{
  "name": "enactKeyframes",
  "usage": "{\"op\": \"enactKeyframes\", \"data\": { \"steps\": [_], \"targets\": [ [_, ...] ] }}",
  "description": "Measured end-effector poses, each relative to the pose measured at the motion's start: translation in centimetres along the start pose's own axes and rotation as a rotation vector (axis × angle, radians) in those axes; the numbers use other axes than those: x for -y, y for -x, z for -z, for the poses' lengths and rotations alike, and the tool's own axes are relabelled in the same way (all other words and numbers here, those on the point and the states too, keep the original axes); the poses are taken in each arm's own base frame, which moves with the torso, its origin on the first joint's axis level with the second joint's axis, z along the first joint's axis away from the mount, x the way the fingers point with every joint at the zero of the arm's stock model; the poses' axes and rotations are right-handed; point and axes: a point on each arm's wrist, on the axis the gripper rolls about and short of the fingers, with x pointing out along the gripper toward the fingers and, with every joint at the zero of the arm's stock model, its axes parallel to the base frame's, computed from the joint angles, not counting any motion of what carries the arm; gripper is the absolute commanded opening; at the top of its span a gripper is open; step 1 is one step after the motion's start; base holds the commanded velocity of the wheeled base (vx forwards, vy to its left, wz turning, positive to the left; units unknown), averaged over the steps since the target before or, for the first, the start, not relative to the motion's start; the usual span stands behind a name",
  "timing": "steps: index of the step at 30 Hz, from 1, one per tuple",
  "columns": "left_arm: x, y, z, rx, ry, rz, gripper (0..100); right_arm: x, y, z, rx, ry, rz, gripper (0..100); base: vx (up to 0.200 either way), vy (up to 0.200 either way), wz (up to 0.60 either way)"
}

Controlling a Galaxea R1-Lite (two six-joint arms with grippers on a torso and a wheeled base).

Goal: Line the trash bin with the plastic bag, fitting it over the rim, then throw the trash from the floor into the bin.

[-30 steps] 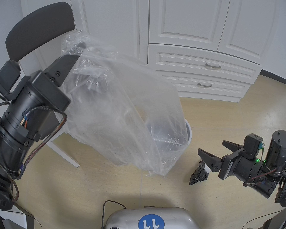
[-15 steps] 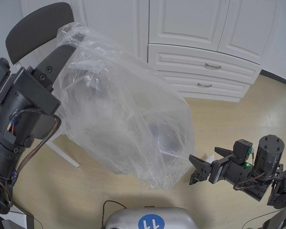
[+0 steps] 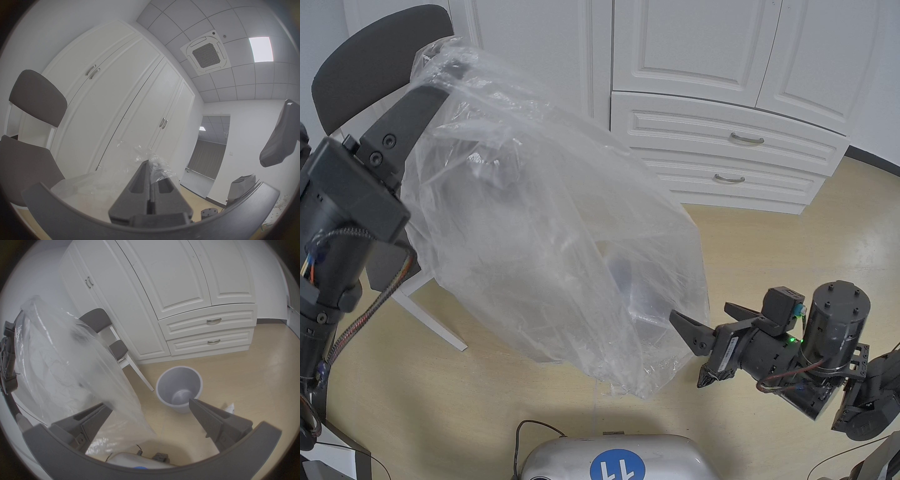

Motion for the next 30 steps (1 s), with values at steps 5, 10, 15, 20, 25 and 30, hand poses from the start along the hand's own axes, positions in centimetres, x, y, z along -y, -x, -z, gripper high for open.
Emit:
{"op": "enactKeyframes", "data": {
  "steps": [5,10,15,20,25,30],
  "targets": [
    [0.0,0.1,-0.4,0.012,0.001,0.001,0,-1.0,-2.3,-0.7,0.034,-0.02,-0.008,100,0.0,0.0,0.0],
    [-0.1,0.3,-0.9,0.028,-0.003,-0.002,0,-1.4,-4.2,-0.8,0.05,-0.033,0.008,100,0.0,0.0,0.0],
    [-0.1,0.5,-1.3,0.042,-0.004,-0.001,0,-1.9,-4.7,-1.1,0.079,-0.067,0.014,100,0.0,0.0,0.0],
    [0.0,0.8,-1.9,0.061,-0.003,0.0,0,-2.5,-5.2,-1.4,0.092,-0.137,-0.004,100,0.0,0.0,0.0],
    [0.0,1.2,-2.8,0.09,-0.001,0.005,0,-3.1,-5.4,-1.6,0.128,-0.182,-0.037,100,0.0,0.0,0.0],
    [0.1,1.6,-3.6,0.116,-0.011,0.01,0,-3.5,-5.5,-1.7,0.182,-0.216,-0.077,100,0.0,0.0,0.0]
  ]
}}
